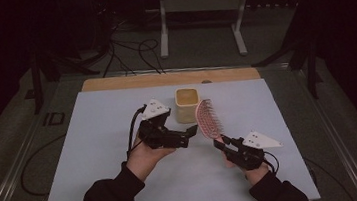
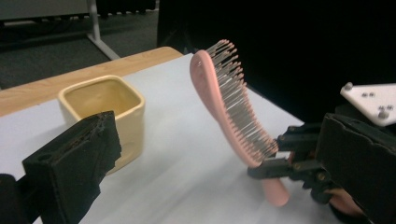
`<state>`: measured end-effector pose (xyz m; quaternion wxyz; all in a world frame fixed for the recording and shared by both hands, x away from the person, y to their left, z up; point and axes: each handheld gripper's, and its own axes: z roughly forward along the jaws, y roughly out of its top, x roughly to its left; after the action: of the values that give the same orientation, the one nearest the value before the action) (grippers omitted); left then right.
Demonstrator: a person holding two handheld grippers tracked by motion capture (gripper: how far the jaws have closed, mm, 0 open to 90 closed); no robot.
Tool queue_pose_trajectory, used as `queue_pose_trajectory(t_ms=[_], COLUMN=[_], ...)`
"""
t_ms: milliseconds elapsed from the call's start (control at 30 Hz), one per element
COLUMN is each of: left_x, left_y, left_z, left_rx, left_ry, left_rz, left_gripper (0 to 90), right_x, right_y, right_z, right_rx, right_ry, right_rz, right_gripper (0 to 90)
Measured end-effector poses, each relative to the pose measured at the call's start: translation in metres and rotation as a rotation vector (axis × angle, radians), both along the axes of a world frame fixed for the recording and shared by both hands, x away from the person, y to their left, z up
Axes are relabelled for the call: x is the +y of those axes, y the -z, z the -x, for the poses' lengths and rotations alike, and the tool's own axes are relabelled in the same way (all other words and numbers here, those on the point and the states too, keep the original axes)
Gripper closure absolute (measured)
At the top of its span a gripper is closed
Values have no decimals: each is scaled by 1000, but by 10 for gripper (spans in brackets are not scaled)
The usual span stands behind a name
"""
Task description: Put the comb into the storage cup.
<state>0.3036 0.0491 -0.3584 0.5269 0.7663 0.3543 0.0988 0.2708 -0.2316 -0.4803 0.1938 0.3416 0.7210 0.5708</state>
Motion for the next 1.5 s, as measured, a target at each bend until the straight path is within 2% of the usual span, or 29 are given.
queue_pose_trajectory(t_ms=[33, 67, 100, 133, 167, 233, 400, 567, 600, 667, 800, 833, 933, 1033, 1067, 1133, 1167, 1300, 1400, 1500], left_x=[-2, -2, -7, -7, -11, -15, -23, -32, -37, -39, -48, -48, -50, -51, -51, -52, -54, -54, -54, -54], left_y=[0, 0, -1, -1, -1, -2, -1, 1, 3, 3, 8, 8, 12, 14, 16, 17, 22, 26, 29, 29], left_z=[-1, -1, -4, -4, -6, -9, -14, -19, -22, -24, -30, -30, -34, -36, -37, -38, -40, -41, -42, -42], left_rx=[16, 16, 41, 41, 66, 82, 95, 104, 116, 125, 158, 158, 192, 202, 214, 223, 239, 258, 283, 291], left_ry=[2, 2, -3, -3, -6, -21, -42, -32, -16, -16, -34, -34, -52, -60, -59, -56, -44, -39, -36, -36], left_rz=[11, 11, 21, 21, 31, 30, 23, 25, 16, 17, 23, 23, 55, 54, 54, 51, 44, 64, 100, 112], left_gripper=[3, 3, 3, 3, 3, 4, 35, 79, 102, 126, 156, 170, 222, 264, 307, 322, 368, 494, 569, 580], right_x=[0, 0, 0, 0, 0, 0, 1, 0, 0, 0, 0, 0, 0, 0, 0, 0, 1, 2, 2, 2], right_y=[0, 0, 0, 0, 0, 1, 1, 1, 1, 1, 1, 1, 2, 2, 2, 2, 2, 2, 2, 2], right_z=[0, 0, 0, 0, 0, 0, 0, 0, -1, -1, -1, -1, -1, -1, -1, -1, -1, -1, -1, -1], right_rx=[-1, -3, -1, -1, -4, -3, -5, -4, -6, -6, -6, -8, -4, -4, -6, -6, -5, -3, -5, -2], right_ry=[-1, 2, 0, 0, 2, -2, -4, -2, -6, -6, -8, -6, -4, -4, -5, -5, -4, -4, -6, -7], right_rz=[3, 3, 1, 1, 5, 6, 6, 9, 10, 11, 13, 13, 11, 10, 10, 10, 13, 19, 19, 16], right_gripper=[708, 708, 708, 708, 708, 708, 708, 708, 708, 708, 708, 708, 708, 708, 708, 708, 708, 708, 708, 707])
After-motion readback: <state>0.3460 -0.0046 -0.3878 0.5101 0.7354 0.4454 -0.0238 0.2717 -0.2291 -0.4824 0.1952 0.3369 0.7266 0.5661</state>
